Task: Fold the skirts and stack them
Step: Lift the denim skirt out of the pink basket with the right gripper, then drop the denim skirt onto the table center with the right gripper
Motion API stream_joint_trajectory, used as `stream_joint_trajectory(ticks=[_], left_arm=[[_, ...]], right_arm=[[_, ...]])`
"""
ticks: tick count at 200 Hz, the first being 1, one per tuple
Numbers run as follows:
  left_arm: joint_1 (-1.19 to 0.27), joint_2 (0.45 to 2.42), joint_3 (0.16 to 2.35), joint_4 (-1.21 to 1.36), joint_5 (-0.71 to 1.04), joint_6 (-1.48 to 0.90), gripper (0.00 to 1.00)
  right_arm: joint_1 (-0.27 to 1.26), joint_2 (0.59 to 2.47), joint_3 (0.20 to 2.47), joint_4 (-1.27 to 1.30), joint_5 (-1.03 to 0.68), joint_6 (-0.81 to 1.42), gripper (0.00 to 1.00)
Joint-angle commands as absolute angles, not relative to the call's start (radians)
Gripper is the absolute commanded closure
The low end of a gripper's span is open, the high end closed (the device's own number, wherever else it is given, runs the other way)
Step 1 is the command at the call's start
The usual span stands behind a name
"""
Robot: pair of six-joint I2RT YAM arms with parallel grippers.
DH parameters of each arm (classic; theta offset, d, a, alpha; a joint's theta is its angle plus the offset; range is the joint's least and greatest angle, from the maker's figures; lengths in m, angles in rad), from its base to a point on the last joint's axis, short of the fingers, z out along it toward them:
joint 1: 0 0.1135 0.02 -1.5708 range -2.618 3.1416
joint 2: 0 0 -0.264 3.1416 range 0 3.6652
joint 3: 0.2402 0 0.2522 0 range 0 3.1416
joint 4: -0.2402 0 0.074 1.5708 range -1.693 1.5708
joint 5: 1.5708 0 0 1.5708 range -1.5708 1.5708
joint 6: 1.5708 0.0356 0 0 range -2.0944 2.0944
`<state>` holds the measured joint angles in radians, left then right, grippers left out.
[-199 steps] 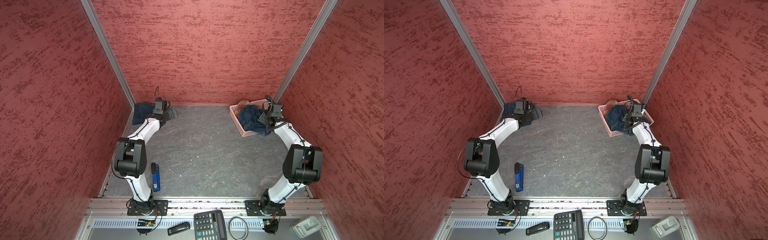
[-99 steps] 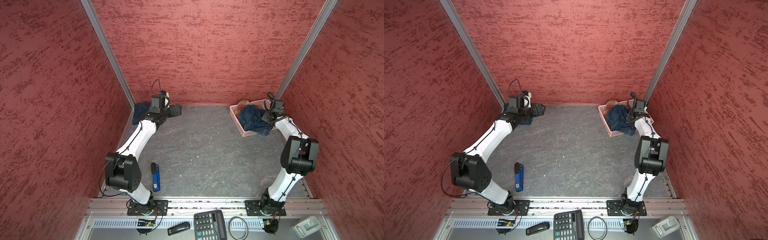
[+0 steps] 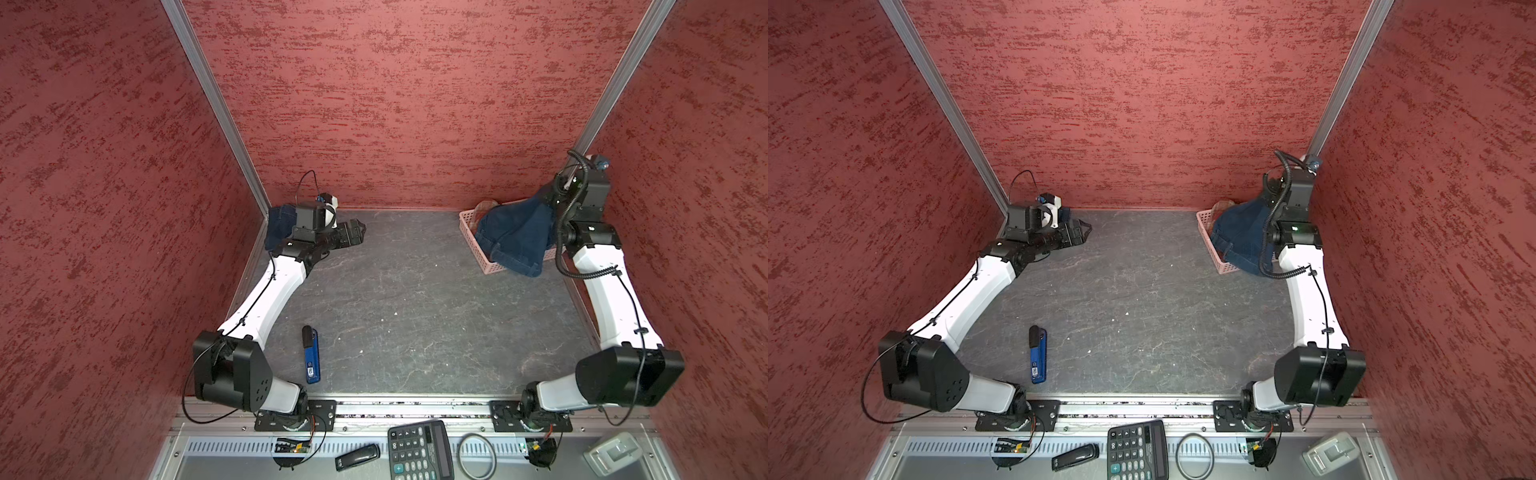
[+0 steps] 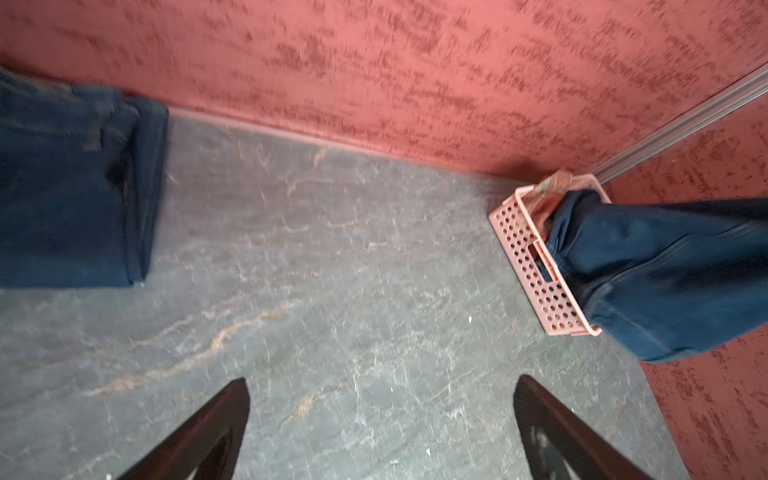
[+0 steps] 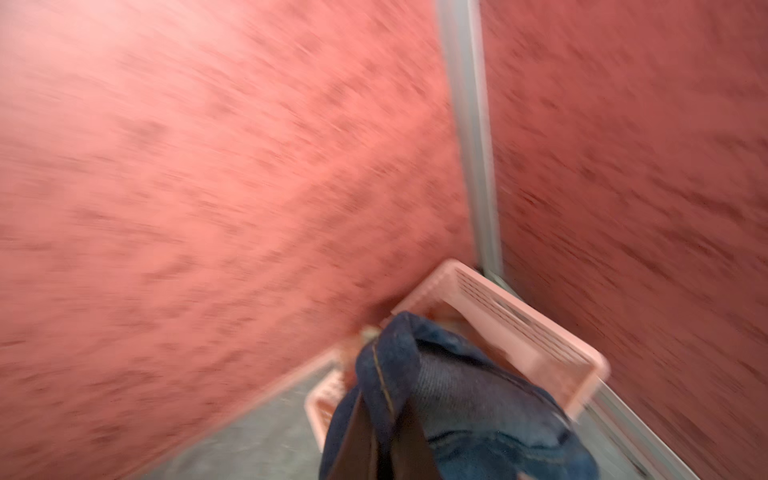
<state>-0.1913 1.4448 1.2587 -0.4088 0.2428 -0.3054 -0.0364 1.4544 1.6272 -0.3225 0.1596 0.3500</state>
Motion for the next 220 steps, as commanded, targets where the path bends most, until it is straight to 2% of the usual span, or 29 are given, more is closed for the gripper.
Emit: stream_joint_trajectory(ticks=[1,30,68,79,116,142,160,172,185,194,205,220], left_arm=[[-0.198,1.448,1.256,-0.407,0.267,-0.339,0.01],[-0.200,1.447,1.240,-0.414,0.254,-0.364,0.00],[-0.183,1.436,1.233,-0.439,0.214,-0.406,0.01],[-0.172,1.430,1.229,-0.441,0.215,-0.423,0.01],[-0.130,1.380,1.181,-0.411,0.212,-0.475,0.01],[-0.077,1.328,1.141,-0.410,0.207,-0.500,0.00],[-0.043,1.309,1.124,-0.421,0.213,-0.503,0.00],[-0.042,1.307,1.126,-0.443,0.193,-0.490,0.00],[-0.042,1.317,1.130,-0.469,0.192,-0.483,0.01],[-0.046,1.326,1.129,-0.485,0.190,-0.482,0.00],[-0.056,1.342,1.127,-0.504,0.191,-0.478,0.00],[-0.086,1.370,1.125,-0.542,0.179,-0.464,0.00]], right_arm=[[0.042,1.448,1.769,-0.248,0.127,0.296,1.00],[0.163,1.566,2.088,-0.306,0.094,0.262,1.00],[0.332,1.840,2.668,-0.470,0.084,0.204,1.00],[0.387,1.893,2.770,-0.467,0.090,0.172,1.00],[0.502,1.864,2.666,-0.335,0.118,0.150,1.00],[0.505,1.851,2.550,-0.388,0.160,0.221,1.00],[0.501,1.843,2.386,-0.422,0.229,0.256,1.00],[0.480,1.848,2.267,-0.437,0.247,0.300,0.81],[0.424,1.883,2.192,-0.476,0.171,0.378,0.48],[0.387,1.928,2.186,-0.536,0.129,0.413,0.31],[0.363,1.981,2.200,-0.614,0.125,0.421,0.20],[0.359,1.976,2.125,-0.634,0.124,0.408,0.14]])
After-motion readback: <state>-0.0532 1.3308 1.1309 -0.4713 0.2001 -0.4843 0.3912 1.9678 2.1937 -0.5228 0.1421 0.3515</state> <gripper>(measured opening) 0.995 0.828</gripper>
